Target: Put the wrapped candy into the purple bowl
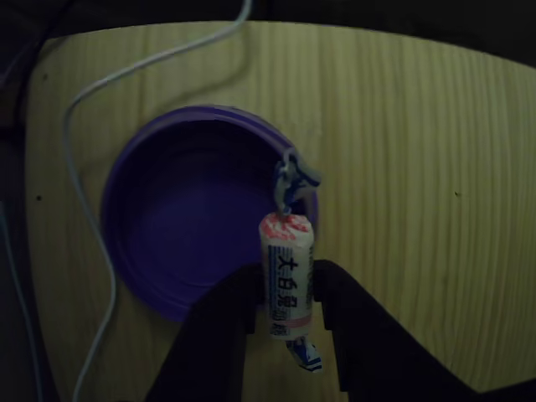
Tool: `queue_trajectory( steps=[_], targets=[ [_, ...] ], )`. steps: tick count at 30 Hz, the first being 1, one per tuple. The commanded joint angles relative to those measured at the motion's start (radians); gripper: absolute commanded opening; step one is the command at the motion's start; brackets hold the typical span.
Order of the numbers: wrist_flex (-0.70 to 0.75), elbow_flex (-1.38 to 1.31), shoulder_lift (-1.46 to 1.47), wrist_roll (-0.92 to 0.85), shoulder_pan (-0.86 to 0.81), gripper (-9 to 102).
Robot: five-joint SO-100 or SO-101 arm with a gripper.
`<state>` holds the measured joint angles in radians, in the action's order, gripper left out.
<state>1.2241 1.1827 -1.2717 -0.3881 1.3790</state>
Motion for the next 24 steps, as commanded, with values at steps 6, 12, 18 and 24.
queue_trajectory(
  steps=[6,12,18,24],
  targets=[
    [0.005,-0.127,-0.002,0.015,0.058,2],
    [-0.005,-0.129,0.009,0.043,0.066,4],
    [0.005,-0.126,0.006,0.035,0.066,8],
    [0.009,-0.126,-0.002,0.046,0.066,15]
  ],
)
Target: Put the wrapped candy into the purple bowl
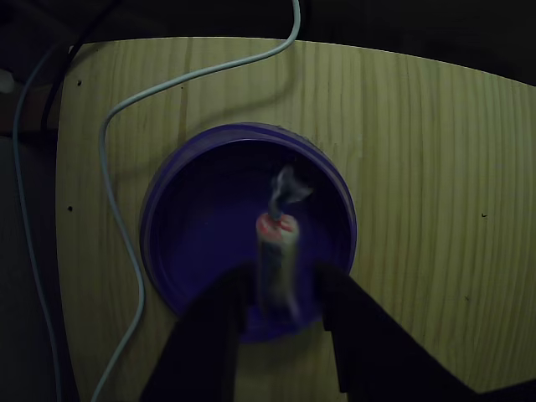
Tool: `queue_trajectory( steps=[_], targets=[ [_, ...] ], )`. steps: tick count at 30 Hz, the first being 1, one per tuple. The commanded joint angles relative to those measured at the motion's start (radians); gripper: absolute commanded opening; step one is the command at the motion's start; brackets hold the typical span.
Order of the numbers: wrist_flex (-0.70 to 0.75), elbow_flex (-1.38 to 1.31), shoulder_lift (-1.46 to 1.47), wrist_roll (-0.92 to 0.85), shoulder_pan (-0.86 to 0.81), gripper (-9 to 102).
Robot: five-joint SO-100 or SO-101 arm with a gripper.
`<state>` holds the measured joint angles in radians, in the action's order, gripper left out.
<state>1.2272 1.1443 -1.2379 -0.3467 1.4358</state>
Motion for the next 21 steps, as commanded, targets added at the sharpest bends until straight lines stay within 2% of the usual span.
queue_trajectory(
  steps=[1,8,13,19,21],
  targets=[
    [0.006,-0.087,-0.037,0.008,0.009,17],
    [0.003,-0.077,-0.063,0.032,0.008,16],
    [-0.009,-0.083,-0.114,0.098,-0.017,-1],
    [0.038,-0.043,-0.210,0.112,-0.126,-1],
    [0.043,0.020,-0.268,0.225,-0.206,-1]
  ],
)
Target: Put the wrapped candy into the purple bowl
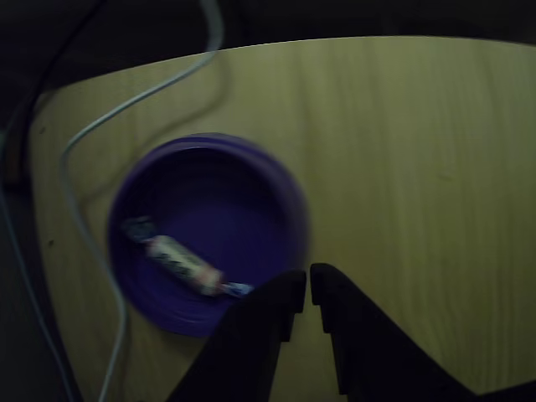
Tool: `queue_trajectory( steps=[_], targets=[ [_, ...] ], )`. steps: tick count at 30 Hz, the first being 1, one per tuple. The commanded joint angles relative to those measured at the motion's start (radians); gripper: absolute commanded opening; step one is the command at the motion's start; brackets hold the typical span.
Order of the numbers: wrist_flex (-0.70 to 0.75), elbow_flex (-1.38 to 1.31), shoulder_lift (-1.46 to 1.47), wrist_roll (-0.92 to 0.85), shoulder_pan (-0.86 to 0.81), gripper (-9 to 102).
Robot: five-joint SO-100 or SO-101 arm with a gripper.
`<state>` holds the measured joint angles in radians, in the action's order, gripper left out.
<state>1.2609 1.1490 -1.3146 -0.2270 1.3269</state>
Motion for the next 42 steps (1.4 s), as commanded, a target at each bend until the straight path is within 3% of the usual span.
queue_trajectory(
  steps=[1,12,19,24,32,42],
  targets=[
    [0.009,0.044,-0.225,0.129,-0.138,-1],
    [0.002,0.443,-0.664,0.267,-0.699,-1],
    [-0.121,0.899,-1.002,0.371,-1.052,-1],
    [-0.229,1.233,-1.243,0.341,-1.235,-1],
    [-0.373,1.580,-1.509,0.256,-1.378,-1],
    [-0.310,1.793,-1.842,0.247,-1.413,-1]
  ],
)
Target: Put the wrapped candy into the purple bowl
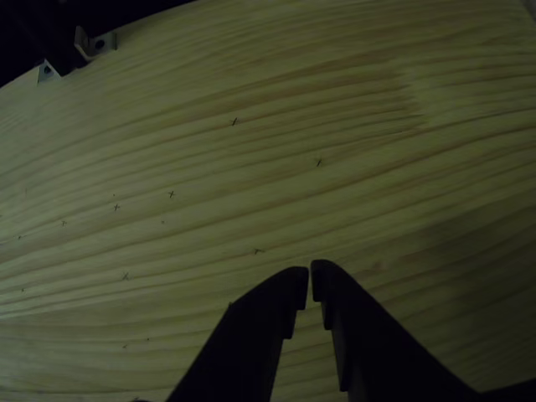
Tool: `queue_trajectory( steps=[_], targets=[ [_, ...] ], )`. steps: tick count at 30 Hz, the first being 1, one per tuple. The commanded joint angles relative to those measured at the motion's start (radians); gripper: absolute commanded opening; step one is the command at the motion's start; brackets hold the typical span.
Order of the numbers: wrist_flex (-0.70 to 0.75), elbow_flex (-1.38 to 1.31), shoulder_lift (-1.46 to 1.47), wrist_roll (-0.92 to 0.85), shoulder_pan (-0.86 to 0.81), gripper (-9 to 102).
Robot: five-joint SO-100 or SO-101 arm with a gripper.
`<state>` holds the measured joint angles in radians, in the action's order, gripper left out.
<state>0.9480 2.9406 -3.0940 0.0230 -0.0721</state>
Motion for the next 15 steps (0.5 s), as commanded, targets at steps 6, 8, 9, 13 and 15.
queue_trajectory(
  steps=[6,8,9,13,15],
  targets=[
    [-0.014,0.048,-0.063,0.011,-0.005,-1],
    [-0.026,0.067,-0.063,0.012,-0.009,-1],
    [-0.026,0.067,-0.063,0.012,-0.009,-1],
    [-0.026,0.067,-0.063,0.005,-0.009,-1],
    [-0.026,0.067,-0.063,-0.002,-0.003,-1]
  ],
)
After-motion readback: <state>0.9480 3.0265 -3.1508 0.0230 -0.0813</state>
